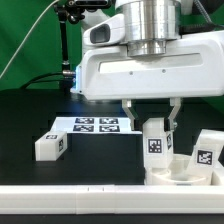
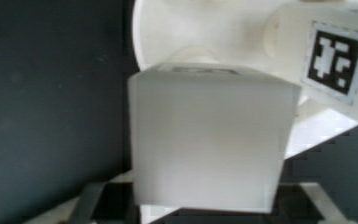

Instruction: Assemble stool

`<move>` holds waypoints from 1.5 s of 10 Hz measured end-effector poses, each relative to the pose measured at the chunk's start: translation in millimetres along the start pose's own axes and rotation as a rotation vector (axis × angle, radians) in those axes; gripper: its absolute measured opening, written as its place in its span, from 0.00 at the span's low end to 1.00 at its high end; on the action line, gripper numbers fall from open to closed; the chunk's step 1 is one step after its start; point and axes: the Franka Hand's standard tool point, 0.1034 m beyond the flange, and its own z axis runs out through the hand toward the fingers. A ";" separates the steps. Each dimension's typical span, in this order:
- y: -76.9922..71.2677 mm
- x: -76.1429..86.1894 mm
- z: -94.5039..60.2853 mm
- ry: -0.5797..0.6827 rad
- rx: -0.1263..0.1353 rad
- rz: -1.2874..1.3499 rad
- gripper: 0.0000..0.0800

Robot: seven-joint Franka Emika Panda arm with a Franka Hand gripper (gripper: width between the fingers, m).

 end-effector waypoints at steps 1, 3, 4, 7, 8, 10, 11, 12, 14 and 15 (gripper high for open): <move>0.7 0.5 -0.1 -0.001 0.003 0.102 0.41; 2.8 -0.7 -0.4 -0.016 0.004 0.369 0.41; 3.3 -1.3 0.0 -0.022 0.009 0.470 0.41; -2.4 -6.8 1.0 -0.031 0.010 0.760 0.41; -1.7 -6.5 0.9 -0.031 0.010 0.807 0.41; -1.0 -6.8 1.6 -0.045 0.023 0.950 0.41; -0.9 -7.2 2.0 -0.051 0.029 1.026 0.41; -0.3 -7.2 2.2 -0.053 0.037 1.065 0.41; -1.2 -8.1 2.9 -0.074 0.053 1.260 0.41; -1.4 -8.2 2.9 -0.075 0.054 1.276 0.41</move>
Offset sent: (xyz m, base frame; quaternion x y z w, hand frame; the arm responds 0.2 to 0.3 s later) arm -0.0066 0.0021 -0.0038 0.0002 -0.0384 0.2427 0.9693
